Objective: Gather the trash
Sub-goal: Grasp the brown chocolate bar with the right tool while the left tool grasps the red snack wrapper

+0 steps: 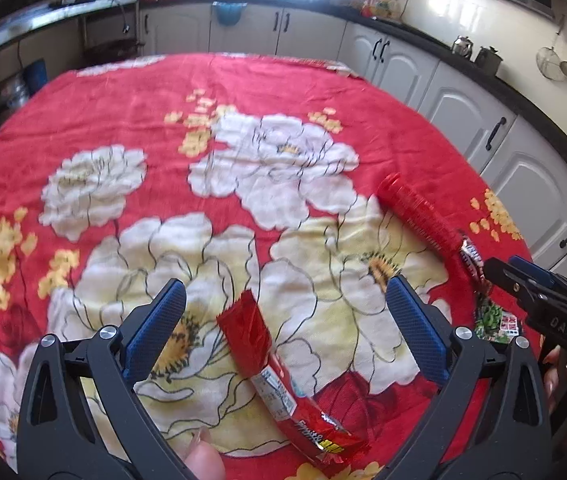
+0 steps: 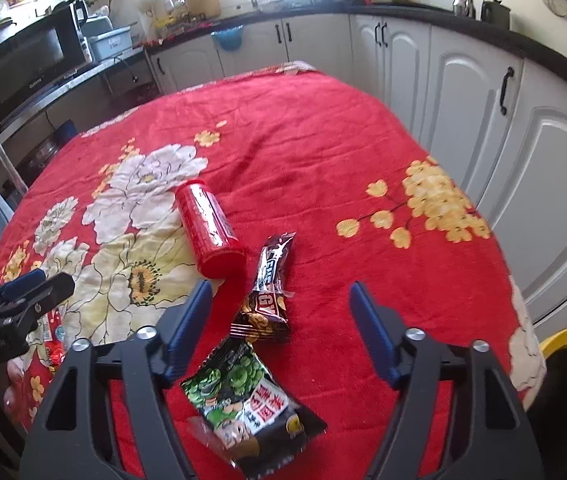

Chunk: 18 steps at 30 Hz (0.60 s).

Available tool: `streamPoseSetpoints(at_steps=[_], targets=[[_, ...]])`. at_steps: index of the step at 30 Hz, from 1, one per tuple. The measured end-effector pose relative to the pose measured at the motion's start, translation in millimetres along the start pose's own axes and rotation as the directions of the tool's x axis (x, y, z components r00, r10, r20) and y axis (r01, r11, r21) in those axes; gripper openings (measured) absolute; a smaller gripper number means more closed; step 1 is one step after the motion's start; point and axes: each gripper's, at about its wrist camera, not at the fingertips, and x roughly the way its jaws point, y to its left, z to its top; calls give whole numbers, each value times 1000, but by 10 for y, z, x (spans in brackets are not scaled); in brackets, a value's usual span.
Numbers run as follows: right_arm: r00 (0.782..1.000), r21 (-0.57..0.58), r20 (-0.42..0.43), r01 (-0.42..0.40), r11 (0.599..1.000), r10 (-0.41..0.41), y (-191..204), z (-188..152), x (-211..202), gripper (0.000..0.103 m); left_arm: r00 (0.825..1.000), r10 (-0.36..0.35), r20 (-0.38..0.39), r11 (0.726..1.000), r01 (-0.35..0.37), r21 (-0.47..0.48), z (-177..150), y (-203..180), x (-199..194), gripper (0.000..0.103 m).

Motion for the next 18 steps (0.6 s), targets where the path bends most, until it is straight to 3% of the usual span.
streamPoseSetpoints(at_steps=[7, 9, 10, 13, 16, 18], targets=[[997, 27, -65, -34, 999, 35, -26, 29, 225, 40, 1000, 3, -31, 999, -5, -39, -86, 45, 68, 92], [997, 34, -70, -27, 999, 29, -47, 36, 264, 30, 999, 0, -39, 999, -2, -50, -96, 64, 82, 84], [997, 38, -70, -23, 999, 26, -58, 39, 274, 30, 999, 1, -44, 998, -4, -57, -105, 79, 94, 82], [997, 73, -65, -41, 997, 46, -130, 46, 273, 29, 999, 15, -46, 998, -17, -54, -120, 82, 110, 69], [998, 82, -55, -30, 996, 35, -175, 41, 253, 29, 999, 15, -43, 999, -17, -41, -129, 68, 108, 48], [999, 99, -42, -21, 995, 25, -222, 24, 225, 28, 999, 3, -41, 1000, -4, -23, -141, 44, 114, 29]])
